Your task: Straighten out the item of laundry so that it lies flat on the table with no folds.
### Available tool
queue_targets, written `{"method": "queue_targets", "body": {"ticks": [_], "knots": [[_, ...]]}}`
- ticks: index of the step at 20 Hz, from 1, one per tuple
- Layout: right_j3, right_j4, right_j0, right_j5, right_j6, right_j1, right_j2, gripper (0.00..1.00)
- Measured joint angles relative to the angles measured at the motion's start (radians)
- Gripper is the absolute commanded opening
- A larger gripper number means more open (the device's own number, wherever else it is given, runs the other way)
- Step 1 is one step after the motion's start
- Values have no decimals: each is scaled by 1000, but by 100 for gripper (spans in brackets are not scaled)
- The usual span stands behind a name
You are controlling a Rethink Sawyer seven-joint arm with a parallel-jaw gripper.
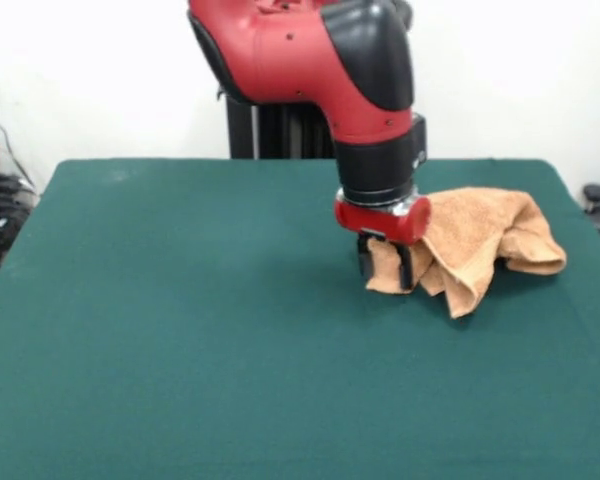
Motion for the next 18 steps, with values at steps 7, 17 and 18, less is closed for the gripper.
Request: {"method": "queue_targets", "body": {"ticks": [7, 17, 18], "knots": [[-43, 0, 75, 98, 0, 0, -37, 100], [-99, 0, 360, 181, 0, 13, -289, 0], [-100, 2, 369, 181, 0, 15, -296, 0]]}}
